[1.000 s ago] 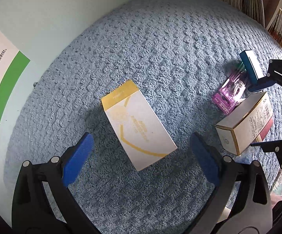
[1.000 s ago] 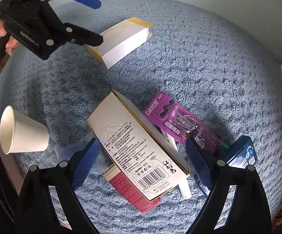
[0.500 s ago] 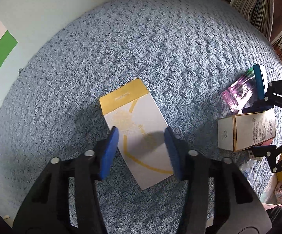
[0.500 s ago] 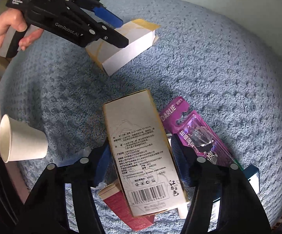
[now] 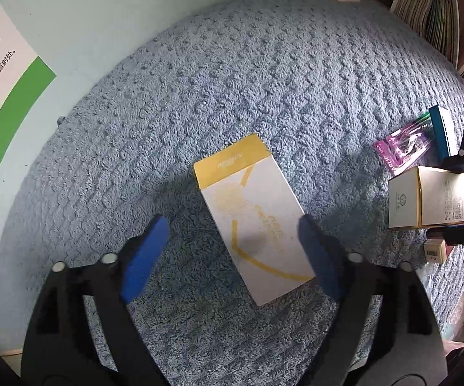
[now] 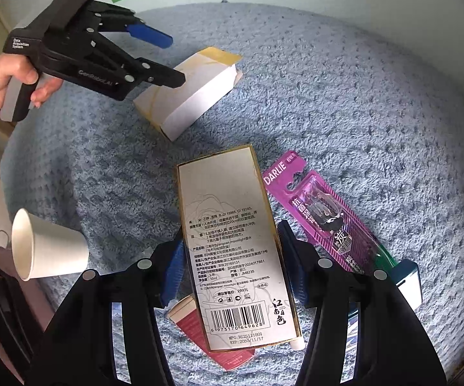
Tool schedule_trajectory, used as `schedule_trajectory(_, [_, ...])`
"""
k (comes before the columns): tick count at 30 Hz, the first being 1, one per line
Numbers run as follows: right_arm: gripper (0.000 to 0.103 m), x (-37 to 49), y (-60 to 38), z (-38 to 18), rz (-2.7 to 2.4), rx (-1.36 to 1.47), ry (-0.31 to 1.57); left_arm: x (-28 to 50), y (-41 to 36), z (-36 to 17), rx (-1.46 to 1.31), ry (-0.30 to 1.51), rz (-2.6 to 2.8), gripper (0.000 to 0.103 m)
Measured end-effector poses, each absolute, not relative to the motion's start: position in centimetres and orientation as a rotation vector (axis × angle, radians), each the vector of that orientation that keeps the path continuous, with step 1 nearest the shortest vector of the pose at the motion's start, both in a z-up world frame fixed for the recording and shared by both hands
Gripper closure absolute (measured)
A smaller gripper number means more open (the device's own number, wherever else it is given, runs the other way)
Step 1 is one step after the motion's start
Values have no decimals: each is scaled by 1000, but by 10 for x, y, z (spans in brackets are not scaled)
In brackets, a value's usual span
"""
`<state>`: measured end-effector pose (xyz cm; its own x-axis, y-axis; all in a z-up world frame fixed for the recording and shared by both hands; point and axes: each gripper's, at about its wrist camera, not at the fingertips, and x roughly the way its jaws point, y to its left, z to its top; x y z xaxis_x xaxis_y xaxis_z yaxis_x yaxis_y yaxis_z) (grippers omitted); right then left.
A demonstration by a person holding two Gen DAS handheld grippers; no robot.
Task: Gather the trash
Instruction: 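Lift both held boxes and carry them over the teal bin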
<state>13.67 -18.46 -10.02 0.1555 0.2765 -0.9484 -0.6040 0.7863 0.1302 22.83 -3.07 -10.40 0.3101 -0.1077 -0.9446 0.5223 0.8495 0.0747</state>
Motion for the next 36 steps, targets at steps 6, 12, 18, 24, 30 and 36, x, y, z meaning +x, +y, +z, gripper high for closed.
schedule_trajectory(6, [46,131,-180,-110,623,-354,1273,225,-43,-108,439,1195,-417,7])
schedule_trajectory(12, [32,132,-177,-116,624,-367,1279,224,-48,-120,438,1246,-392,7])
schedule_trajectory(18, [29,132,-175,-122,629,-394,1288,226,-50,-129,421,1269,-405,21])
schedule_trajectory(24, [46,134,-176,-121,628,-396,1280,232,-41,-132,352,1292,-436,37])
schedule_trajectory(30, [48,141,-185,-100,633,-306,1248,223,-34,-115,358,1253,-429,39])
schedule_trajectory(36, [53,142,-191,-72,620,-269,1194,207,-32,-86,377,1183,-417,39])
